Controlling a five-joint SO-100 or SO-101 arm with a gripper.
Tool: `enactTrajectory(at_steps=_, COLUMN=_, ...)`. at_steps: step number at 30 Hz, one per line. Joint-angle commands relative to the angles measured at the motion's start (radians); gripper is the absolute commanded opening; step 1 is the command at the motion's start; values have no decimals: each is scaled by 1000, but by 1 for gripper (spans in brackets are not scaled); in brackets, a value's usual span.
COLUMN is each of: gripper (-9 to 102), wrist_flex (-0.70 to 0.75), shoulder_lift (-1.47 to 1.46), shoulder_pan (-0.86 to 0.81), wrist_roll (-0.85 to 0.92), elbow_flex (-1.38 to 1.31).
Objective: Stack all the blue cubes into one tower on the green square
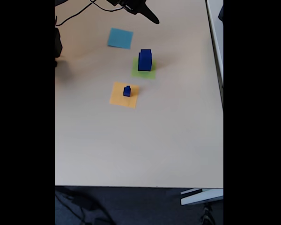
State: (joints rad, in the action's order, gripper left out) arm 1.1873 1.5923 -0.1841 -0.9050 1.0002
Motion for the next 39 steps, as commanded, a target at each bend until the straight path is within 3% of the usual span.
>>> enactTrajectory(at_steps=1, gripper=20, wrist_flex=-28, shoulder_lift=95, shoulder_pan=-12, wrist_roll=-5, elbow_flex=64)
enactTrajectory(at_steps=4, gripper=23, wrist_flex=-26, shoulder_lift=110, shoulder_pan=-35, wrist_roll=-49, elbow_flex=138)
enactTrajectory(at_steps=7, gripper=34, wrist_flex=-20, shoulder_lift=95, shoulder_pan=-44, wrist_roll=-51, elbow_flex=166)
enactTrajectory(at_steps=11, gripper=36, wrist_flex=-26, shoulder_lift=74, shoulder_pan=-75, wrist_roll=-89, elbow_flex=236)
enactTrajectory(at_steps=26, gripper=32, wrist_flex=-6, shoulder_lift=-43, shoulder_pan=-132, wrist_roll=-124, elbow_flex=262)
enactTrajectory(at_steps=39, gripper=30, wrist_flex=0, shoulder_lift=40, shoulder_pan=-183, wrist_roll=-130, elbow_flex=520)
